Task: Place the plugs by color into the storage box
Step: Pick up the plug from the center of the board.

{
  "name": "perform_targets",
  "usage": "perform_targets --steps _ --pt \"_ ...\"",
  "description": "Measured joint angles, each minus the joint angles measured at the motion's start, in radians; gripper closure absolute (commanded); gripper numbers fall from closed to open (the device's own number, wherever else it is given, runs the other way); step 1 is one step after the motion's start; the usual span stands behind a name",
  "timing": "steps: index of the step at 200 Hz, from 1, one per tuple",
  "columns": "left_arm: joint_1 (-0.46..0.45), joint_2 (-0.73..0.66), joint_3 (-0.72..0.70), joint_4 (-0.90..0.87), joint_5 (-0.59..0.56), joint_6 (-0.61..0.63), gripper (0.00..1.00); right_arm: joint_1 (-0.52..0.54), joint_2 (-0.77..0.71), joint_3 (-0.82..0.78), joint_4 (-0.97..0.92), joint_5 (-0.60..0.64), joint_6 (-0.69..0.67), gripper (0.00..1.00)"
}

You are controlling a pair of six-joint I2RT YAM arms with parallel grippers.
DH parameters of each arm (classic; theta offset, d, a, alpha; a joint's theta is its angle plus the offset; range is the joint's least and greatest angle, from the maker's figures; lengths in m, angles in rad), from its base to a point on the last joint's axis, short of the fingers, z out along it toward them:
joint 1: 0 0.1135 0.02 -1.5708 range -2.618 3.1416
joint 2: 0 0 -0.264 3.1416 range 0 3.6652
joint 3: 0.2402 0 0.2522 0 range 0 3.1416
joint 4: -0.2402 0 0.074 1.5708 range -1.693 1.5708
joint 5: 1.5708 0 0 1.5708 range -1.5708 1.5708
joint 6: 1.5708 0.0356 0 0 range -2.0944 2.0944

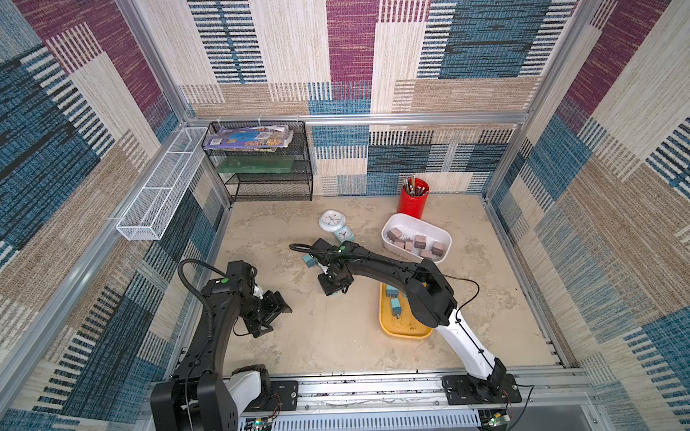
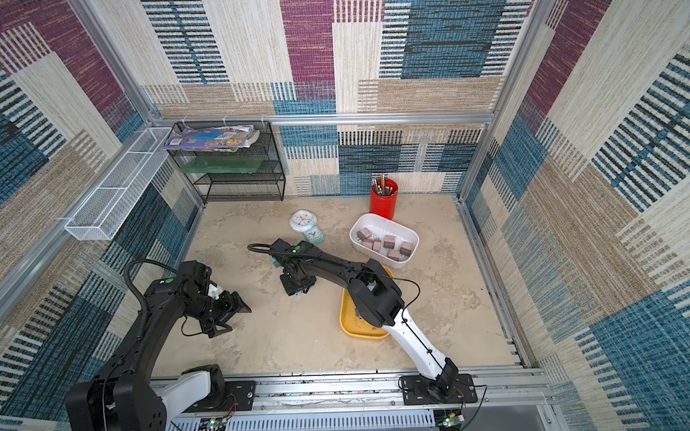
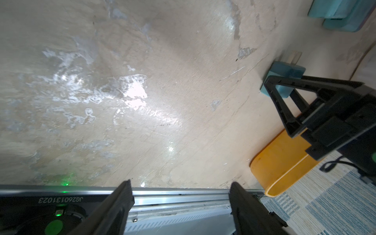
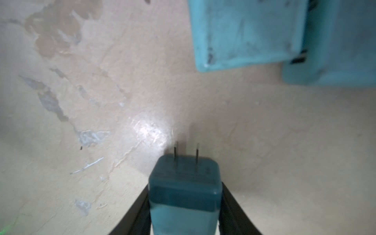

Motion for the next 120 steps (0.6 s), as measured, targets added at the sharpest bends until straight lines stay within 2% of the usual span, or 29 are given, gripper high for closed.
perform_targets --steps 55,88,120 --pt "0.0 -0.01 -0.001 0.0 0.004 -0.004 0.21 -0.028 -0.067 -0.021 -0.032 0.037 0.026 0.68" --pt "0.0 -0.014 -0.001 0.0 0.005 -0.004 0.22 -0.121 -0.308 -0.149 -0.035 0.07 0.047 0.68" --pt "0.0 -0.008 -0.001 0.0 0.006 -0.004 0.22 -0.255 -0.57 -0.412 -0.026 0.09 0.059 0.68"
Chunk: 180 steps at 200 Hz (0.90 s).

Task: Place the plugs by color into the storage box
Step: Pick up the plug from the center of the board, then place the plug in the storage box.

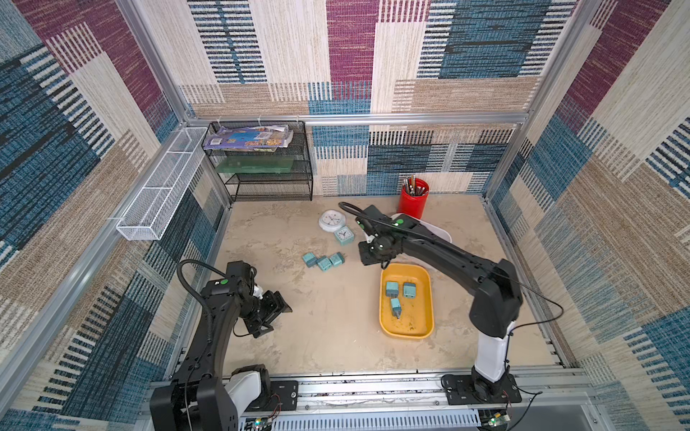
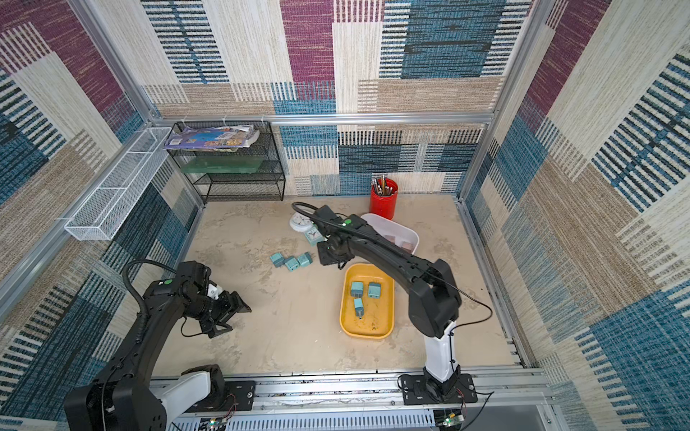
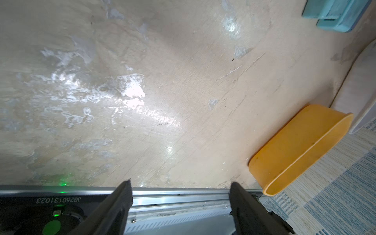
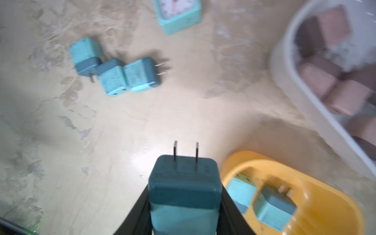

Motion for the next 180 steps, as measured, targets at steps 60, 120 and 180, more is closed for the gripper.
perform_targets --steps 60,120,180 --pt "0.0 0.026 0.027 0.001 -0.002 0.0 0.22 -0.105 -0.253 -0.46 0.031 -0.018 0.011 0.68" --pt "-0.007 0.085 0.111 0.002 -0.009 0.001 0.22 -0.103 -0.199 -0.605 0.143 -0.046 0.04 0.65" --pt "-0.189 0.233 0.301 0.016 -0.06 -0.044 0.21 -0.08 -0.155 -0.549 0.153 -0.046 0.032 0.26"
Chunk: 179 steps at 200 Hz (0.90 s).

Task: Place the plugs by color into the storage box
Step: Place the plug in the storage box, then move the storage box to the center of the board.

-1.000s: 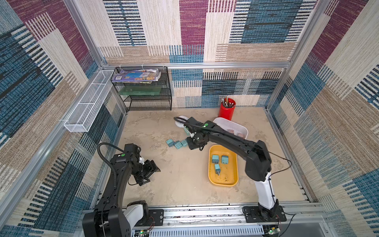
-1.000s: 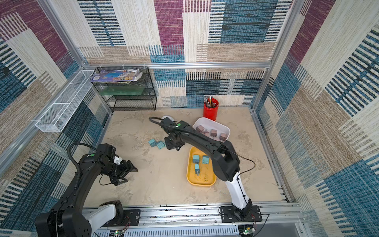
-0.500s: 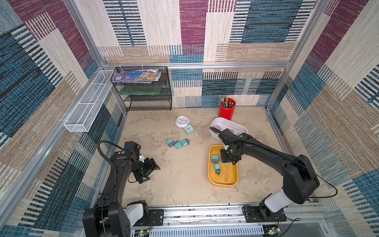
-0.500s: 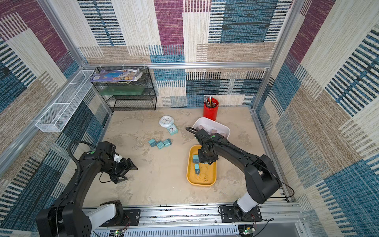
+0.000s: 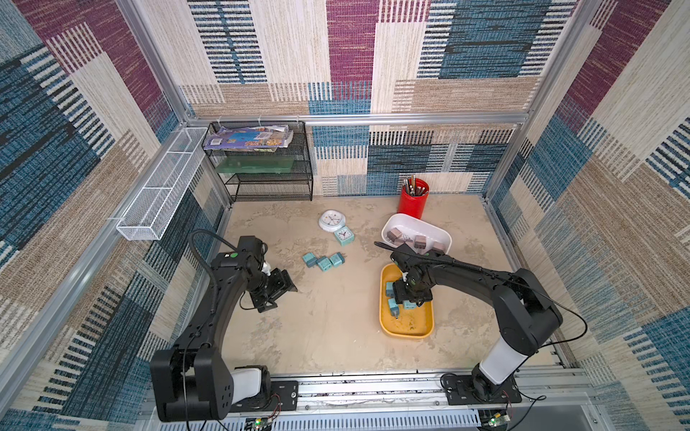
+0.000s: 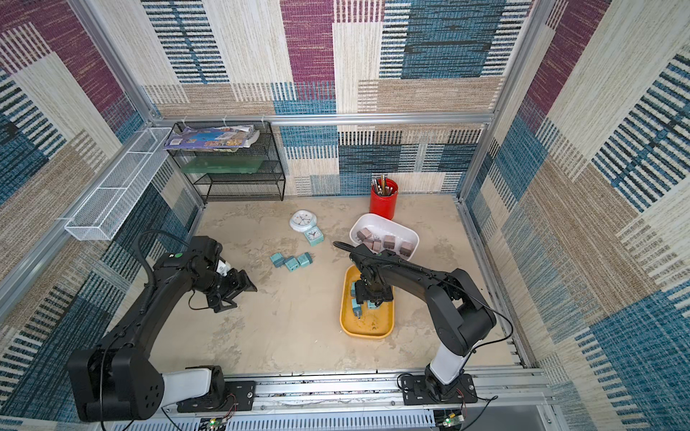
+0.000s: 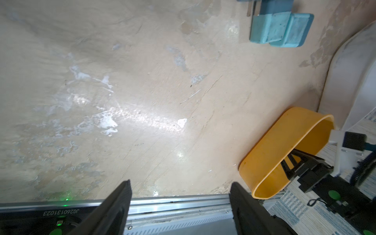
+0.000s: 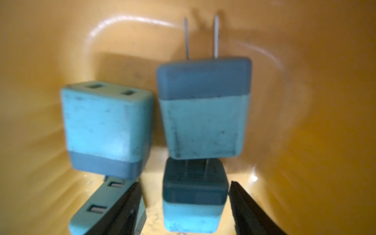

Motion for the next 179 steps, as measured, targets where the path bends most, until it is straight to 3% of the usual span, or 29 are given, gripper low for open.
perform_targets --steps 32,133,179 --pt "-0.101 0.171 0.167 0.027 -0.047 -0.008 0.21 -0.031 -0.087 0.06 -0.037 0.01 0.0 0.25" --pt "-0.155 0.667 0.688 -0.044 -0.167 -0.011 0.21 -0.2 -0.245 0.005 -0.107 -0.018 -0.023 0.24" --pt "-0.179 0.764 0.735 -0.111 -0.227 -0.011 0.22 -0.232 -0.254 -0.03 -0.103 -0.067 -0.027 0.24"
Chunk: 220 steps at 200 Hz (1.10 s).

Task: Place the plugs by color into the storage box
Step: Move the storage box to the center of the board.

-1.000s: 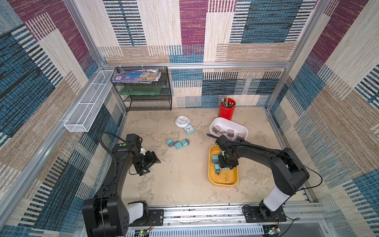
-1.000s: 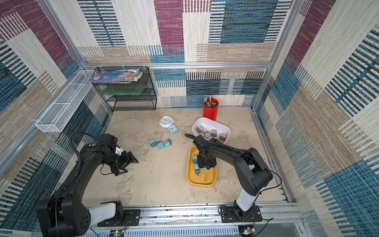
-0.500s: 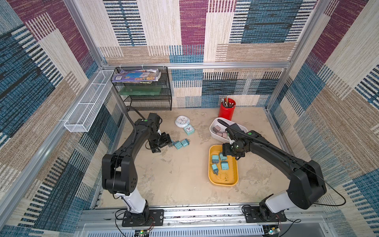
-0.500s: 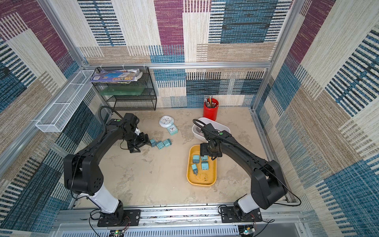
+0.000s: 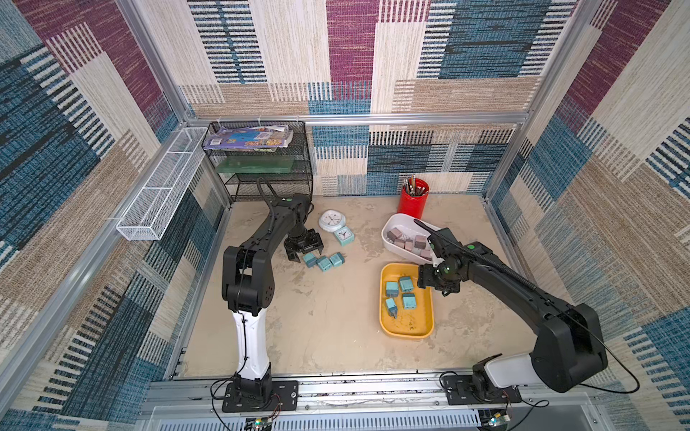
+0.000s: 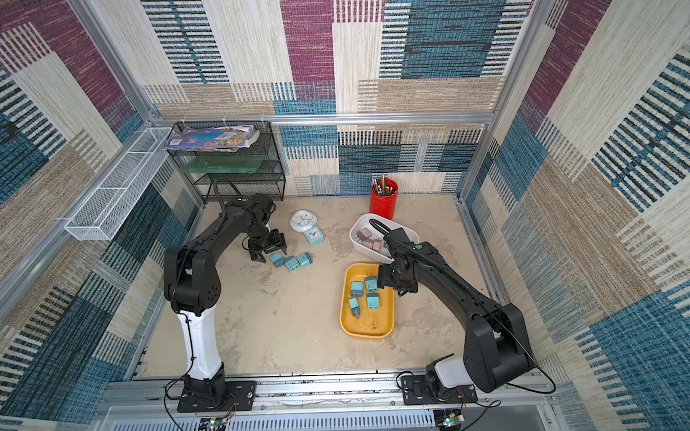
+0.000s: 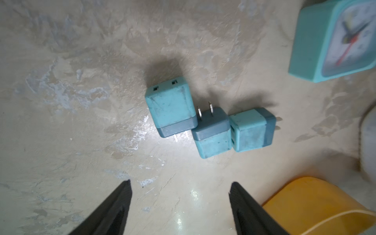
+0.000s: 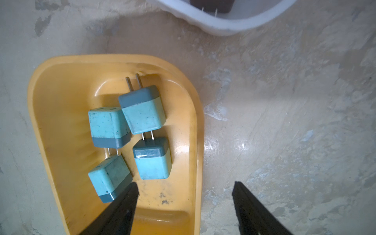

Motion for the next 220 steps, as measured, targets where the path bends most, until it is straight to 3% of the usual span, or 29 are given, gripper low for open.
perform_targets --steps 101,174,220 --pt "-0.003 0.151 0.082 -0.037 -0.029 -0.004 0.28 0.057 0.086 0.024 0.022 -0.072 -0.033 0.24" --pt "-0.003 0.199 0.138 -0.051 -0.023 -0.001 0.44 0.182 0.191 0.111 0.034 -0.078 -0.032 0.24" --pt "0.008 0.207 0.125 -0.043 -0.002 0.0 0.41 0.257 0.266 0.193 0.048 -0.084 -0.017 0.24"
